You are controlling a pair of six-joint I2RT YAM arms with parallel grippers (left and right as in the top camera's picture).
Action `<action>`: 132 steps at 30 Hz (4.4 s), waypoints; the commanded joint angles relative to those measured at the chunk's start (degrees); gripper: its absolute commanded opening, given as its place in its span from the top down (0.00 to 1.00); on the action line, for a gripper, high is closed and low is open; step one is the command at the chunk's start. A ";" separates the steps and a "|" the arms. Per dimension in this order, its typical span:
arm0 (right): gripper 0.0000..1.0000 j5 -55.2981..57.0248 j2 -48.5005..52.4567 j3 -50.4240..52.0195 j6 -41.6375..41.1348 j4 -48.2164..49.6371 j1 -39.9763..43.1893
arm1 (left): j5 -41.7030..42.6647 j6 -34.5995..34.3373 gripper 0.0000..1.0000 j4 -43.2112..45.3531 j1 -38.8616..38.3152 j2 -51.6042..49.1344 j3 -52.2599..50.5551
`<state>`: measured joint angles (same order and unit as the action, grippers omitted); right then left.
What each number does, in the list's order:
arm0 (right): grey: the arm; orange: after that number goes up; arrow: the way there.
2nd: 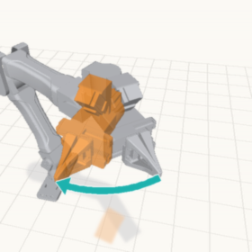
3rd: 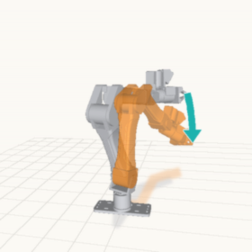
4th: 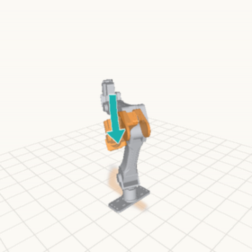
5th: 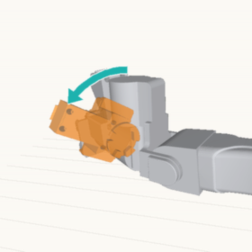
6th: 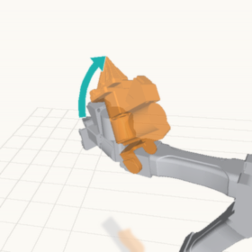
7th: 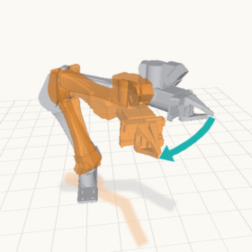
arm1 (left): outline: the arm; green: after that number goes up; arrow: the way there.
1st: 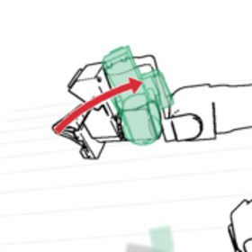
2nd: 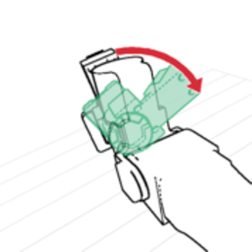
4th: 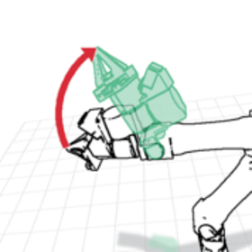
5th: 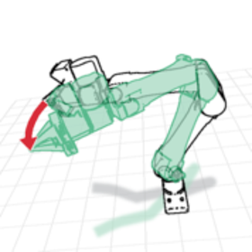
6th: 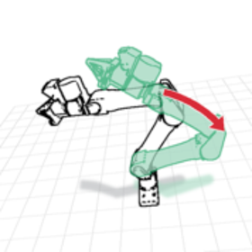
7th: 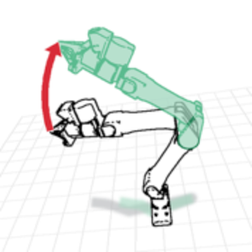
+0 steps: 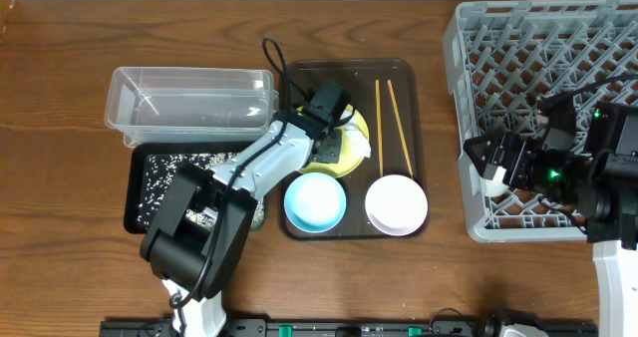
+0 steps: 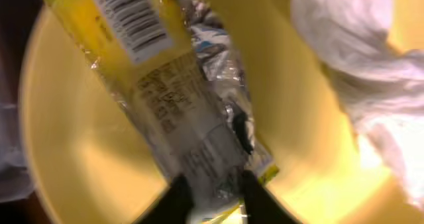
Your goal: Sort waste into correct bins and load items into the dishwasher rack
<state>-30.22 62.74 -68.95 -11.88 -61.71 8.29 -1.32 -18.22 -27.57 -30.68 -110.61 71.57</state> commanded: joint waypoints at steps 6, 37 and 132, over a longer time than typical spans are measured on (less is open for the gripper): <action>0.05 -0.66 -0.22 -1.01 0.37 -0.68 -0.44 | 8.20 0.13 0.94 -3.76 1.44 3.80 3.52; 0.05 -0.66 -0.22 -1.01 0.35 -0.68 -0.44 | 3.96 -0.87 0.52 -10.12 11.56 14.45 10.21; 0.02 -0.02 -0.22 -1.01 -0.22 -3.89 -0.44 | 1.68 0.04 0.94 -14.99 16.22 14.01 13.42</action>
<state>-30.02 62.72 -68.95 -11.92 -65.39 8.29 4.84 -21.04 -41.85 -18.39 -94.78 85.38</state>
